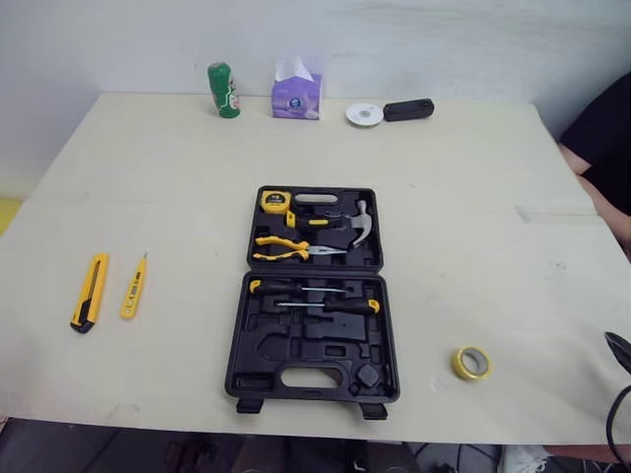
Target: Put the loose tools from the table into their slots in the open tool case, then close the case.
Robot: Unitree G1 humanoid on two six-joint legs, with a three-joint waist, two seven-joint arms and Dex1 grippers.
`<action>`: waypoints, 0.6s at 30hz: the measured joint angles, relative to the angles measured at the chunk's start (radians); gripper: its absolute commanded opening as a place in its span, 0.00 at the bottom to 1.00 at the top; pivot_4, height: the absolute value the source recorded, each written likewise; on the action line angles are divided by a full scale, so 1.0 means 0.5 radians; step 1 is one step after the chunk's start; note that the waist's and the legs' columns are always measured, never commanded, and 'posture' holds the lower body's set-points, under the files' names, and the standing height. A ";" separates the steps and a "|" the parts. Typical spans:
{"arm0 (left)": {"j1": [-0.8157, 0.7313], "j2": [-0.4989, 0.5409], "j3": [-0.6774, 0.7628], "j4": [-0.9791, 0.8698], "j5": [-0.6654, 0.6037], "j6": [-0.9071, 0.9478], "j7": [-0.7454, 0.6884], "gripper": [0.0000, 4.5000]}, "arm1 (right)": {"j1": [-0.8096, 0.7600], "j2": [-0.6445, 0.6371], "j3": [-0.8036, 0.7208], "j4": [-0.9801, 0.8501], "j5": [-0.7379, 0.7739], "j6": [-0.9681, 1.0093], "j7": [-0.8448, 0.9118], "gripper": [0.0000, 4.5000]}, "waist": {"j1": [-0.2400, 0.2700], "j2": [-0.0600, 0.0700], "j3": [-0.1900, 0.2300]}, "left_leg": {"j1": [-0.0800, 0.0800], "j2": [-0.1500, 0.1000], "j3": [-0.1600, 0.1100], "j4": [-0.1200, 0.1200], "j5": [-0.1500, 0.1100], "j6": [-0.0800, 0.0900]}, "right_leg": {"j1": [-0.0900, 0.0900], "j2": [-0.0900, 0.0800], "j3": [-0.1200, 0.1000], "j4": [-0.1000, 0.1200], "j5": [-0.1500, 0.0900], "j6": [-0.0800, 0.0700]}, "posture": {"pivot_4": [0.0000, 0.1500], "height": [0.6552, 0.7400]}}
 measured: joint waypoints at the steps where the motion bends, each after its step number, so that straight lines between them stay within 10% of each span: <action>1: 0.000 0.005 -0.001 0.005 0.002 0.005 0.009 1.00 | -0.001 0.000 0.001 0.015 0.001 -0.014 -0.012 0.99 | -0.007 0.002 0.001 | 0.000 0.000 0.000 0.000 0.000 0.000 | 0.000 0.000 0.001 0.000 0.000 0.000 | 1.00 1.00; 18: 0.021 -0.058 -0.226 -0.482 -0.152 0.223 -0.317 1.00 | -0.279 0.246 0.476 -1.035 0.406 0.561 -0.033 0.99 | -0.005 0.008 0.004 | -0.004 0.001 -0.001 0.003 0.000 -0.001 | -0.002 0.000 0.001 0.000 0.000 0.000 | 1.00 1.00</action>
